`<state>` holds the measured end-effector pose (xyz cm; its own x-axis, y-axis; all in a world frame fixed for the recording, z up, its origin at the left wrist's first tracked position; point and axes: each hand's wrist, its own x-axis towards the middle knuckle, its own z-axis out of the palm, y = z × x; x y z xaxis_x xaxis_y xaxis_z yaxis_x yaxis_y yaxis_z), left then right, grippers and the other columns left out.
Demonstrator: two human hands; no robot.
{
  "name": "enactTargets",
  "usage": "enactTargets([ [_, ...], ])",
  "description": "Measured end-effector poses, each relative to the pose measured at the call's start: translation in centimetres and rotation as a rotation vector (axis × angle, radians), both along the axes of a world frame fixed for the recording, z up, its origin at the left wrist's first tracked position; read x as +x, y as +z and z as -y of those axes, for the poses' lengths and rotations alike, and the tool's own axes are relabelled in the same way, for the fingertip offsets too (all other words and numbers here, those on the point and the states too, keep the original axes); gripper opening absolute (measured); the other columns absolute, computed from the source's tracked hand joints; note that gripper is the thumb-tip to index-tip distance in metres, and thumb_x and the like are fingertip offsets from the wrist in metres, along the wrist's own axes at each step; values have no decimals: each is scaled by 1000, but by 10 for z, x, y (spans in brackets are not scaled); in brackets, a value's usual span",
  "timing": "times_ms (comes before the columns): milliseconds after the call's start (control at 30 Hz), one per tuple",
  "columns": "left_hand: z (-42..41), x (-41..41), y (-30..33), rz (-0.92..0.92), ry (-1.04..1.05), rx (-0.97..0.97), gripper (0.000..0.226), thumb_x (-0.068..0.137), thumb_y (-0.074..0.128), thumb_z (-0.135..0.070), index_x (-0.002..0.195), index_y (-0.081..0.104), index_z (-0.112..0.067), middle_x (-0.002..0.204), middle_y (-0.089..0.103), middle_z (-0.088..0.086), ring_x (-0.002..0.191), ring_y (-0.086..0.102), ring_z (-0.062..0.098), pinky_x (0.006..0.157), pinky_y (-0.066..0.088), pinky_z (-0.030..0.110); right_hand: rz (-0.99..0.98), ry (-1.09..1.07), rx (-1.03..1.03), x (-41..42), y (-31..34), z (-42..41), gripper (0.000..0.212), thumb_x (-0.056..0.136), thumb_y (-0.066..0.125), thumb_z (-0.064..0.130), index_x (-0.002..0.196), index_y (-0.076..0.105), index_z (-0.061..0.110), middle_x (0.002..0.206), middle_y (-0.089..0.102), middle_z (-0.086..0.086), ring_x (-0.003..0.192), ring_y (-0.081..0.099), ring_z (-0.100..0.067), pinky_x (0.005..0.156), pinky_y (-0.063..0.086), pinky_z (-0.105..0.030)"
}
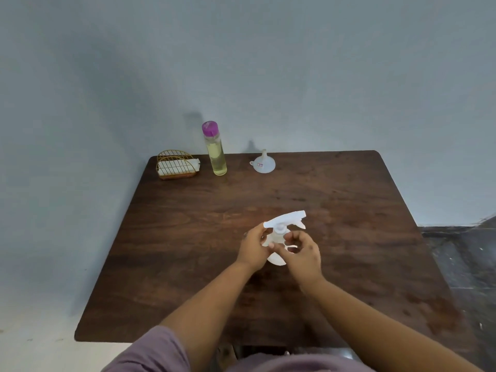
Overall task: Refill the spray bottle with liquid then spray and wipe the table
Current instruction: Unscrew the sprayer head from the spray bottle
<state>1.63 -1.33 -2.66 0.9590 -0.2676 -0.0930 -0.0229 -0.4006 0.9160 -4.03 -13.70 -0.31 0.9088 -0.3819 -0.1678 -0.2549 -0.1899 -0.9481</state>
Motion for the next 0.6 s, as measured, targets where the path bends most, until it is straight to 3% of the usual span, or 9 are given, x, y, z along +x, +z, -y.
enactTargets([
  [100,-3,0,-3,22,-25,-3,42,79,69,-21,121,65,-18,106,73,-6,98,67,8,82,53,24,26,-116,110,5,2,-8,48,58,91,29,95,61,23,91,64,7,84,60,-6,76,50,-20],
  [267,-3,3,-4,25,-29,10,35,78,79,-11,111,69,-14,78,65,-17,69,57,-11,63,40,6,60,-150,62,14,0,-7,39,67,87,28,96,62,22,100,65,9,90,61,-6,77,50,-20],
  [400,-3,4,-4,5,-42,-3,42,78,78,-20,118,66,-20,103,72,-11,95,66,0,80,52,20,110,7,-110,9,-12,-5,26,88,68,27,111,60,20,114,57,8,103,57,-11,75,44,-5],
  [500,-3,3,-3,19,-49,-1,44,79,76,-20,121,65,-19,107,72,-10,97,66,4,84,54,24,115,145,-176,7,-20,1,40,90,53,50,116,58,21,116,53,12,113,50,-17,87,49,-26],
  [533,-2,1,-2,34,-53,1,41,80,74,-20,120,66,-19,104,72,-10,93,66,3,82,54,23,105,161,-171,8,-20,2,44,85,54,55,114,57,21,113,52,12,111,48,-14,87,49,-29],
  [600,-3,0,1,70,-64,10,34,81,66,-13,114,67,-21,97,72,-11,87,66,1,77,53,20,89,138,-167,12,-16,-2,44,77,70,51,106,57,20,107,55,12,104,49,-8,81,46,-22],
])
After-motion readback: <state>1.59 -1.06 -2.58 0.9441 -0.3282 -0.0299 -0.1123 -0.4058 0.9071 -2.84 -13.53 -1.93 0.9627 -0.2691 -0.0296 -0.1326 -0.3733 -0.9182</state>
